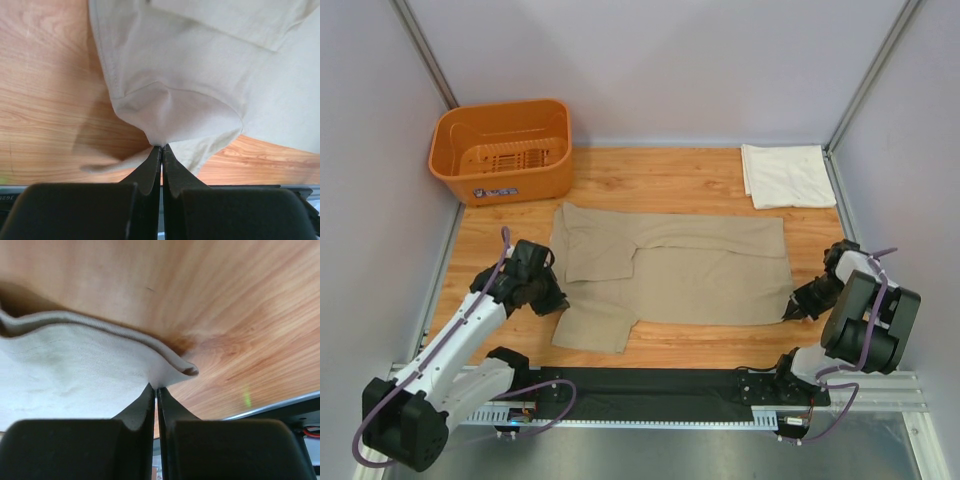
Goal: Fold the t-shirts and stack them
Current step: Fold the tshirt
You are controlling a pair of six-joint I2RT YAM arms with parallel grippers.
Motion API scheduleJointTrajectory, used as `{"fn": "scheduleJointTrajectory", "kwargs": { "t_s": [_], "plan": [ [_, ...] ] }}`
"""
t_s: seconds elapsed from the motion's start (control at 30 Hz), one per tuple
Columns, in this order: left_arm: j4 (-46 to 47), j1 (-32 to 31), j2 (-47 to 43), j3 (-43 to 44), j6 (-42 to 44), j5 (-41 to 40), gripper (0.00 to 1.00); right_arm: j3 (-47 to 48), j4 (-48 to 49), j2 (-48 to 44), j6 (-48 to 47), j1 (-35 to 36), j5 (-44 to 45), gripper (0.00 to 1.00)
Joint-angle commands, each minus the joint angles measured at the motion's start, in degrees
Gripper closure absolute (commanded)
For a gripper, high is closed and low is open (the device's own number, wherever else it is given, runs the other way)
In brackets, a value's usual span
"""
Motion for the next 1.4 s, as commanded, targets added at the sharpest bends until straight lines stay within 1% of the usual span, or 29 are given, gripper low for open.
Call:
{"fn": "scheduleJointTrajectory", "kwargs": {
  "t_s": [0.0, 0.13, 0.27, 0.4, 0.67, 1.0, 1.23, 1.3, 1.37],
  "plan": [
    [1.2, -0.1, 3.0, 7.0, 3.9, -2.2, 1.0, 5.2, 1.0, -0.6, -2.9, 0.5, 2.2, 0.97],
    [2.1, -0.1, 8.4, 12.4, 5.9, -3.1, 1.0, 10.7, -0.6, 1.9, -5.0, 3.2, 1.9, 0.96],
    [2.3, -0.1, 14.5, 18.6, 7.6, -6.5, 1.0, 16.1, -1.7, 4.6, -5.3, 6.2, 1.5, 0.95],
    [2.8, 1.4, 18.9, 23.3, 8.9, -7.0, 1.0, 20.9, -2.9, 7.8, -5.7, 6.5, 0.7, 0.93],
    [4.1, 5.2, 28.4, 32.4, 10.8, -6.8, 1.0, 27.2, -3.3, 14.1, -6.4, 7.6, -2.0, 0.9],
    [4.2, 7.0, 37.3, 39.1, 12.5, -6.0, 1.0, 38.9, -5.0, 22.5, -5.8, 10.0, -2.7, 0.9],
    [4.4, 7.4, 41.6, 41.2, 12.8, -5.3, 1.0, 43.4, -6.6, 25.2, -6.5, 10.4, -2.6, 0.92],
    [4.4, 7.4, 41.8, 41.4, 12.9, -5.0, 1.0, 42.2, -6.1, 24.4, -7.0, 10.3, -3.1, 0.88],
    [4.9, 7.4, 41.8, 40.4, 12.7, -4.2, 1.0, 39.2, -5.1, 22.7, -7.1, 10.3, -1.6, 0.68]
  ]
}}
